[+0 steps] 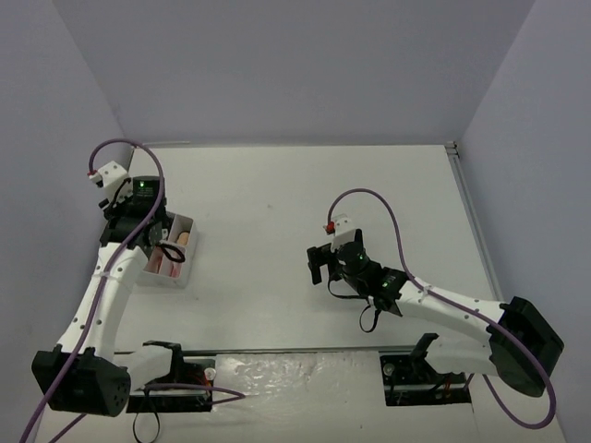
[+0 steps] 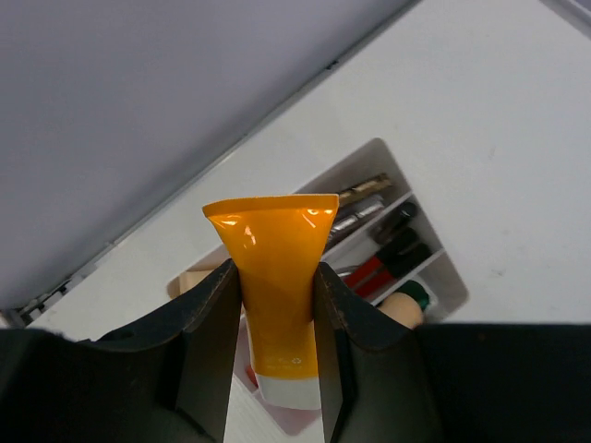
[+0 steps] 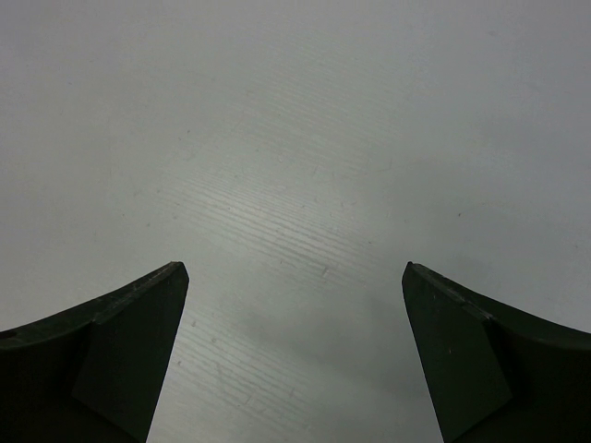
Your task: Organize the makeup
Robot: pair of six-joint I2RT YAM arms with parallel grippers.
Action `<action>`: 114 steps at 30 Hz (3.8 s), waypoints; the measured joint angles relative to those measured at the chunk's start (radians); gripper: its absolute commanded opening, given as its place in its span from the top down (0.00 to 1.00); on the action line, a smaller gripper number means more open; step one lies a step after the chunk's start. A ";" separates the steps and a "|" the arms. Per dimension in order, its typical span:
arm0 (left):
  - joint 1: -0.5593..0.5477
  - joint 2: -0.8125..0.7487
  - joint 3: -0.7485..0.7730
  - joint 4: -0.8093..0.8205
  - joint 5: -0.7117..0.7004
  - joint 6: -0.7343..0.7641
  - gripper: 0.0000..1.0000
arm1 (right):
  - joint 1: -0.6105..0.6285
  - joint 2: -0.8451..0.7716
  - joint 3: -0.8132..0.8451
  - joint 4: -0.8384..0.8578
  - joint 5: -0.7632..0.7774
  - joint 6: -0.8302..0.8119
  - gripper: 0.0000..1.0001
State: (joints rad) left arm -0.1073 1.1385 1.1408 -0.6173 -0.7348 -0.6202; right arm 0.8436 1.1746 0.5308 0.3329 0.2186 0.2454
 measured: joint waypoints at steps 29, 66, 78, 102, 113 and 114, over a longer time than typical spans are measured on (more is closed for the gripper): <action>0.064 0.070 -0.313 0.437 -0.375 -0.089 1.00 | -0.001 -0.018 0.000 0.005 -0.025 0.001 0.02; 0.069 -0.102 -0.385 0.536 -0.336 0.022 0.09 | -0.001 -0.034 -0.017 0.015 -0.044 0.000 0.02; 0.069 -0.525 -0.059 0.126 0.059 0.232 0.03 | -0.001 -0.201 0.068 -0.152 0.057 -0.003 0.00; -0.137 -0.949 0.181 -0.629 0.301 0.293 0.03 | -0.005 -0.688 0.287 -0.605 0.384 0.048 0.00; -0.149 -0.942 0.170 -0.667 0.350 0.272 0.03 | -0.005 -0.726 0.287 -0.638 0.418 0.054 0.00; -0.149 -0.941 0.167 -0.668 0.354 0.271 0.03 | -0.005 -0.727 0.288 -0.639 0.420 0.054 0.00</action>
State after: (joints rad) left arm -0.2562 0.1975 1.3077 -1.2857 -0.3807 -0.3489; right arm 0.8383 0.4474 0.8184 -0.3058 0.6387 0.2993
